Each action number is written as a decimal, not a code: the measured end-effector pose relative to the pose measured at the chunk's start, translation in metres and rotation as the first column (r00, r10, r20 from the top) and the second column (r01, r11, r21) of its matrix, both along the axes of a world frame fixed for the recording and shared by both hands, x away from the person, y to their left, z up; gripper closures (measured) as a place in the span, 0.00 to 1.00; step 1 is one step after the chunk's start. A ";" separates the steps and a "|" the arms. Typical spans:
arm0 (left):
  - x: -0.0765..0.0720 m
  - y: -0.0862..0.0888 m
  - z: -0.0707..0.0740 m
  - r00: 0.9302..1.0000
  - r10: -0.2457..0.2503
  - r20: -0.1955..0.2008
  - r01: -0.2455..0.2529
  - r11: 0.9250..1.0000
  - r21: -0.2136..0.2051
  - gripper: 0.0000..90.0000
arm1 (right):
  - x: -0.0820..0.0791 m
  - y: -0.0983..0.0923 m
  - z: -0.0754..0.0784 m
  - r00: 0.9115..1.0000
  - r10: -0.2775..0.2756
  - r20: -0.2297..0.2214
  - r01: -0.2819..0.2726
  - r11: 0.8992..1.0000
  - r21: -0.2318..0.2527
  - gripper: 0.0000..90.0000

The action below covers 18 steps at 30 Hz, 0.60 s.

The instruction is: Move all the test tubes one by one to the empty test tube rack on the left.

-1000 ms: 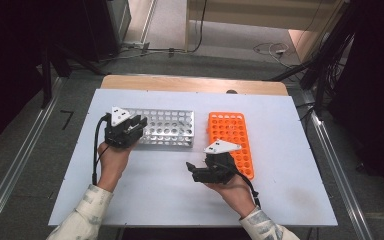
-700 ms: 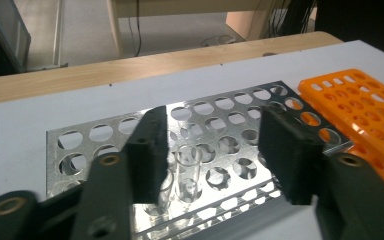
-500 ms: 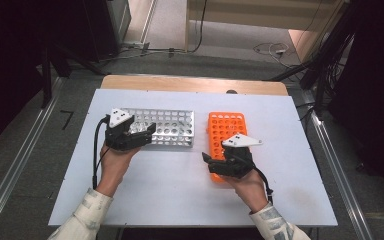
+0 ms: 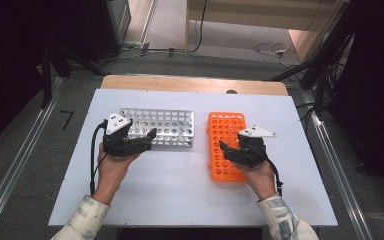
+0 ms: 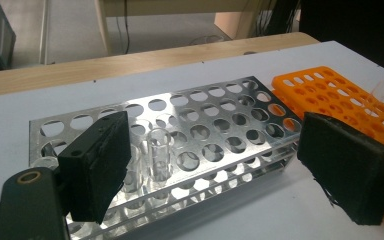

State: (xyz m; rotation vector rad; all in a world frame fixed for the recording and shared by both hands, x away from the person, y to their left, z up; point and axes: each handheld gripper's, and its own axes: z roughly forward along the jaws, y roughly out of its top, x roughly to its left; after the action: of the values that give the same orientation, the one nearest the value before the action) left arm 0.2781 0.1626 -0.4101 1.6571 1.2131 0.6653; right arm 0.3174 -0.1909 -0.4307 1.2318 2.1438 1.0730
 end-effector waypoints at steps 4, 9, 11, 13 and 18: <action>-0.005 -0.003 0.000 1.000 -0.015 -0.003 0.015 1.000 0.009 0.15 | 0.011 -0.006 -0.006 1.000 -0.022 0.003 0.022 1.000 -0.013 0.37; -0.011 -0.006 -0.002 1.000 -0.025 -0.006 0.025 1.000 0.018 0.16 | 0.023 -0.008 -0.014 1.000 -0.019 -0.004 0.019 0.999 -0.034 0.49; -0.014 -0.007 -0.002 1.000 -0.026 -0.002 0.026 1.000 0.013 0.16 | 0.027 -0.008 -0.016 1.000 -0.018 -0.012 0.018 0.999 -0.036 0.53; -0.017 -0.007 -0.002 1.000 -0.024 0.004 0.024 1.000 0.016 0.16 | 0.030 -0.007 -0.017 1.000 -0.019 -0.015 0.019 0.999 -0.039 0.57; -0.021 -0.005 -0.003 1.000 -0.021 0.001 0.021 1.000 0.019 0.16 | 0.037 -0.006 -0.022 1.000 -0.019 -0.023 0.018 0.999 -0.051 0.65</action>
State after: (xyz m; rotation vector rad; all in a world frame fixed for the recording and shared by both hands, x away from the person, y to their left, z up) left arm 0.2574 0.1579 -0.4127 1.6827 1.1898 0.6662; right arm 0.3549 -0.1969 -0.4526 1.2440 2.1591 0.9958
